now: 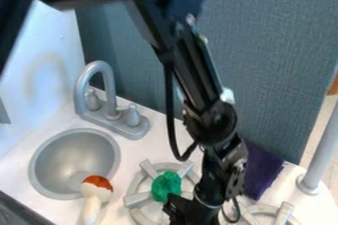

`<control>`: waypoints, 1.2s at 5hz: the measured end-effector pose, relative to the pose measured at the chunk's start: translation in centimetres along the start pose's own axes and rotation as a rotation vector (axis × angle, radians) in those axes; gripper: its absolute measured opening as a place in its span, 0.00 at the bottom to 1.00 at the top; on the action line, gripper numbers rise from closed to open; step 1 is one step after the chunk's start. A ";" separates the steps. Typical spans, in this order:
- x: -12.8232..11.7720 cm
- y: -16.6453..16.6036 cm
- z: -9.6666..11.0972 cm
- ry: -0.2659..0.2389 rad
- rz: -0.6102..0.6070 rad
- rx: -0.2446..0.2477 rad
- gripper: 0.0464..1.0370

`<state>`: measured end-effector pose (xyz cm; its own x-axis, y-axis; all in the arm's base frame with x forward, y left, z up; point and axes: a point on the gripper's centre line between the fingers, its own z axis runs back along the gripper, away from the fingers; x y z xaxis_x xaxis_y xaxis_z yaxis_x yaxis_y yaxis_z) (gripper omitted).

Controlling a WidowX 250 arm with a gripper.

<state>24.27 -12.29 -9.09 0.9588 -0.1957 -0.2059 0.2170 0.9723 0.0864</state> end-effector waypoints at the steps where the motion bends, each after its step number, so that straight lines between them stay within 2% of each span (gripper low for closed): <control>1: 0.2 0.0 3.8 -0.023 0.039 -0.003 0.52; 2: 2.3 -2.3 7.2 -0.051 0.027 0.022 0.52; 3: 3.2 -5.1 7.8 -0.051 -0.045 0.039 0.52; 4: 4.2 -6.7 7.1 -0.034 -0.085 0.050 0.52; 5: 4.7 -7.5 5.4 0.013 -0.096 0.074 0.52; 6: 5.8 -7.8 3.9 0.038 -0.089 0.097 0.52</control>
<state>28.83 -21.49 -7.18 0.9276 -0.2743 -0.2536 0.3197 0.9340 0.1593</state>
